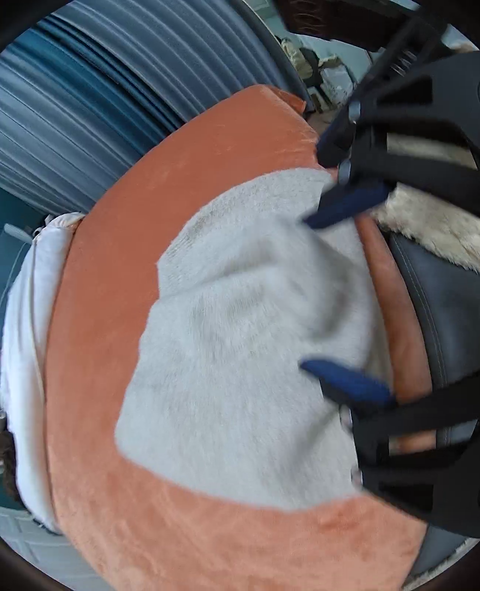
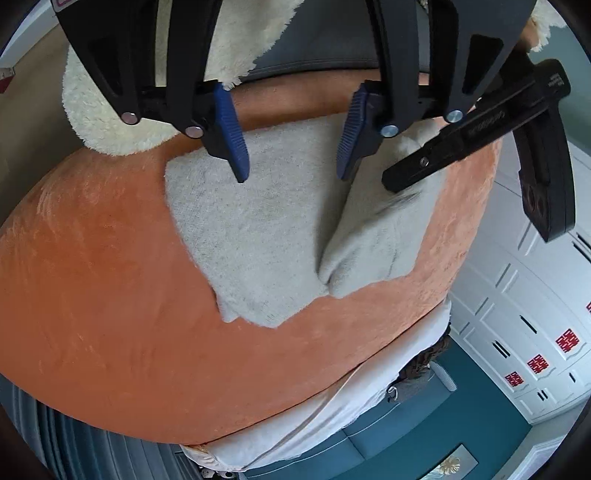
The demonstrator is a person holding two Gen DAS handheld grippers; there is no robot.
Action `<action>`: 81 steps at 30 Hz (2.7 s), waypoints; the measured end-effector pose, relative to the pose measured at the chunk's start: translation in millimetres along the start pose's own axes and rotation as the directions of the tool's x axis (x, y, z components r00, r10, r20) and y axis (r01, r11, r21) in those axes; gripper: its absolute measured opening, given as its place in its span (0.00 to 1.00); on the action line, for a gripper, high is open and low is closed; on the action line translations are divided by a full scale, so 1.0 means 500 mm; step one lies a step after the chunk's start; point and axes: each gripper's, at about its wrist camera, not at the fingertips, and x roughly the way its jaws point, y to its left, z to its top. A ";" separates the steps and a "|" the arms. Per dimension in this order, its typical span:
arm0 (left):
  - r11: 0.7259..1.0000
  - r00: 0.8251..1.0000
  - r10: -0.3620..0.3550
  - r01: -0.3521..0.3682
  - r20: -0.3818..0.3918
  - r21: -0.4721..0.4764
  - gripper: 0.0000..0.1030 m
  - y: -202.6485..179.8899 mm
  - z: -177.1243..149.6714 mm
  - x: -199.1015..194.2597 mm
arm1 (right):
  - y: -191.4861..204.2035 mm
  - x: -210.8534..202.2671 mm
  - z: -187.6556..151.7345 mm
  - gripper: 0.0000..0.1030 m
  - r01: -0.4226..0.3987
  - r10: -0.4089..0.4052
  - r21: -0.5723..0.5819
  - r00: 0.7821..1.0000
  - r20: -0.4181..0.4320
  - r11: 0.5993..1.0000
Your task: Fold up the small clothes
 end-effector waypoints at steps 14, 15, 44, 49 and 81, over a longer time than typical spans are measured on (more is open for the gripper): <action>0.959 0.952 0.281 -0.274 -0.122 0.069 0.86 0.159 -0.118 0.033 | 0.140 0.153 0.042 0.71 -0.060 0.049 -0.048 0.980 -0.193 0.997; 0.957 0.952 0.288 -0.281 -0.105 0.077 0.86 0.155 -0.114 0.034 | 0.147 0.158 0.042 0.71 -0.052 0.040 -0.059 0.982 -0.186 0.997; 0.978 0.961 0.195 -0.206 -0.198 -0.039 0.12 0.200 -0.046 0.085 | -0.060 0.077 0.091 0.74 -0.141 0.152 0.139 0.986 -0.071 0.980; 0.975 0.957 0.212 -0.221 -0.199 -0.026 0.12 0.171 -0.061 0.080 | -0.028 0.181 0.074 0.56 -0.070 0.095 0.112 0.966 -0.242 0.991; 0.994 0.993 0.100 -0.101 -0.060 -0.029 0.42 0.085 -0.017 -0.047 | -0.098 0.047 0.169 0.51 0.037 -0.037 -0.004 0.999 -0.013 0.999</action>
